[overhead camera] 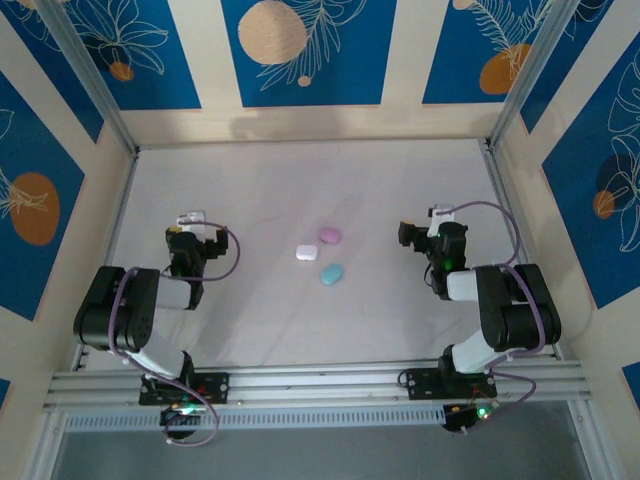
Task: Insert wireless bluetooth earbuds into charging case
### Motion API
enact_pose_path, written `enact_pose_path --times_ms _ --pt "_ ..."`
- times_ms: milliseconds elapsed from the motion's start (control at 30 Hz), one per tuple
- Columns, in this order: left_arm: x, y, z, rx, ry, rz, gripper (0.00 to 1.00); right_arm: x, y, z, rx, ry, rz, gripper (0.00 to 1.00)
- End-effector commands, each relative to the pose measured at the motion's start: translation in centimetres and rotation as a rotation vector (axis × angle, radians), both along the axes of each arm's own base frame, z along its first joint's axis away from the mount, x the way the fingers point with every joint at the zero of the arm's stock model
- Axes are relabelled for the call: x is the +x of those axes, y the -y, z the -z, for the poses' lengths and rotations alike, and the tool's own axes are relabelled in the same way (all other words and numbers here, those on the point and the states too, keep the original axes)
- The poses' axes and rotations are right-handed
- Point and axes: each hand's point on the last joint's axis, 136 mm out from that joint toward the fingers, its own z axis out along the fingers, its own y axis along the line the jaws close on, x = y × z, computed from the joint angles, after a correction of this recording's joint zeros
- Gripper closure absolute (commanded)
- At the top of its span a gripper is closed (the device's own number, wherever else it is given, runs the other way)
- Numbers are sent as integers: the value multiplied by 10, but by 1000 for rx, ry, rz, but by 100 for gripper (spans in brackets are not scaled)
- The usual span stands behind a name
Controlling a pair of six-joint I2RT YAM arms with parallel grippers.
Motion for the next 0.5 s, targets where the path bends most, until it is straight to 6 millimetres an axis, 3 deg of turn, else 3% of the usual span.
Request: enact_pose_path --times_ms 0,467 --pt "1 5 -3 9 7 23 0 4 7 -11 -11 49 47 1" --pt "3 9 -3 9 1 47 0 4 7 -11 -9 49 46 1"
